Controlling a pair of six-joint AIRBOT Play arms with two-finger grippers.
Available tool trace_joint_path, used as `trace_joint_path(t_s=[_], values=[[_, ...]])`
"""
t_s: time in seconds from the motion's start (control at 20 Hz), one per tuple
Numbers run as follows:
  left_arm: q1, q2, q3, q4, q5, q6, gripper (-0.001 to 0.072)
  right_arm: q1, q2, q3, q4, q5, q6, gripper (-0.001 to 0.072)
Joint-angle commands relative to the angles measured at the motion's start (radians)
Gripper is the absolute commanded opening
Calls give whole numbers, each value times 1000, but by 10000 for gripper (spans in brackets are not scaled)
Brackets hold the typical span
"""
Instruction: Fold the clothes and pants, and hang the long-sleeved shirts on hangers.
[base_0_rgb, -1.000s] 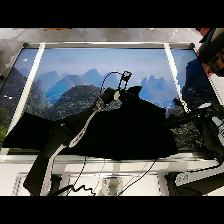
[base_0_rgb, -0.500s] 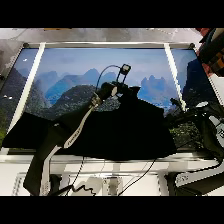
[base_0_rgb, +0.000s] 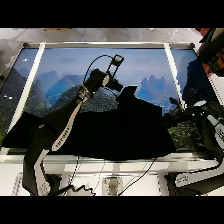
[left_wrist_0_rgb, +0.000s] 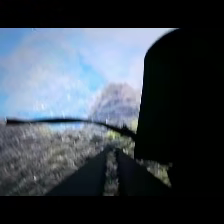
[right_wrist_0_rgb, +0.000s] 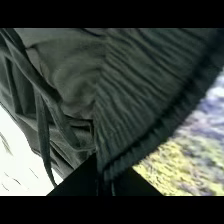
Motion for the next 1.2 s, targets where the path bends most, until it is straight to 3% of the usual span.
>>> trace_joint_path(t_s=[0.0,0.05,0.25,0.3,0.35,0.45,0.8,0.95,1.0,1.1,1.15], values=[[3,-13,-26,-60,-103,0,509,117,71,-65,-53,-61,13,21],[3,-27,-26,-85,-79,0,579,160,95,-101,-53,-79,13,21],[3,-95,-26,-296,125,0,579,322,174,-243,-8,-97,10,21],[3,-113,-26,-333,180,2,624,362,190,-268,7,-97,10,22],[0,-132,-26,-332,238,23,720,398,202,-283,15,-97,10,22],[-3,-162,-26,-338,308,89,716,465,220,-290,30,-99,10,22],[-58,-195,-26,-311,278,228,681,517,229,-288,74,-129,16,23],[-59,-210,-19,-254,270,229,539,517,229,-287,78,-127,17,23],[-57,-210,-19,-229,262,229,436,517,229,-287,77,-127,17,23],[-57,-208,-19,-187,256,229,26,517,229,-287,78,-131,17,23],[-57,-204,-19,-166,257,243,9,517,229,-287,78,-135,18,23]])
